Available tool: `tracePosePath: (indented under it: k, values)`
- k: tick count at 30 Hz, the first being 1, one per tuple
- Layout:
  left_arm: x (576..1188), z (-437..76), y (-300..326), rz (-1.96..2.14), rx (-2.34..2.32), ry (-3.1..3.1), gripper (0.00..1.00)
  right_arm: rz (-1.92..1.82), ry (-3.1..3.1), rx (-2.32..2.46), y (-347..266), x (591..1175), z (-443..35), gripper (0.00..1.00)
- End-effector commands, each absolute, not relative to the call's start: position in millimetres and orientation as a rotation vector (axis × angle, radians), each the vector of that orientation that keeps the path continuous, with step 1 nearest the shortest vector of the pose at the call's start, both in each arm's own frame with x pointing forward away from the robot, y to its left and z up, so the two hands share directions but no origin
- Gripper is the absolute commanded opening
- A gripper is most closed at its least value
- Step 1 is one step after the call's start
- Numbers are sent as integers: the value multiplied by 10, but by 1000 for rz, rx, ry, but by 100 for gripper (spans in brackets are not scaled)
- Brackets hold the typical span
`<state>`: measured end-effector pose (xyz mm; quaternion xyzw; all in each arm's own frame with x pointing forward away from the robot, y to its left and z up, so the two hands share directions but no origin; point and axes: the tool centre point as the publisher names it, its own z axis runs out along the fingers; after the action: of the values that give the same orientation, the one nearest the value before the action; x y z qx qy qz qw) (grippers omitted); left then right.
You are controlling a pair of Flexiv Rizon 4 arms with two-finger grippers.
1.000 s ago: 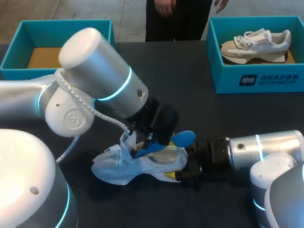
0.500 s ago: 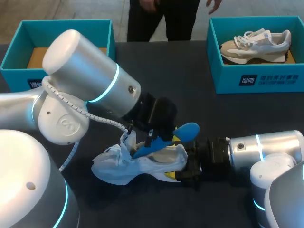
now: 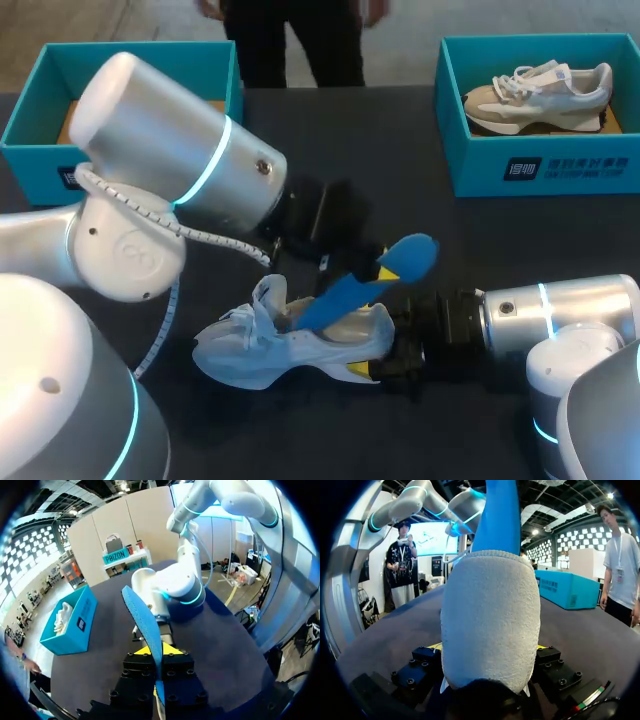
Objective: Take the shoe out of the shoebox, open the shoe tongue, remove and reinsert the insole, then place the shoe into the shoebox
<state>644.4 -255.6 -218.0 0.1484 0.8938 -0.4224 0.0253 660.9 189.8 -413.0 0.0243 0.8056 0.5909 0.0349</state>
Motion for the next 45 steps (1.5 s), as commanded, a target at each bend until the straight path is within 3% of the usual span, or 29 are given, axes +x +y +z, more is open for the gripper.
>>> tracePosePath:
  k: [1,12,31,45]
  values:
    - [6420,-2033,-2595,-1395,473,2731,0,1812,2477,77,1905,6599,-4127,0]
    - [6239,-1412,-2690,-1632,545,2636,0,1812,2477,77,1905,6599,-4127,0]
    - [6233,-1354,-2608,-1658,483,2650,0,1812,2477,77,1905,6599,-4127,0]
    - [6191,-513,-2203,-1811,343,2587,0,1812,2477,77,1905,6599,-4127,0]
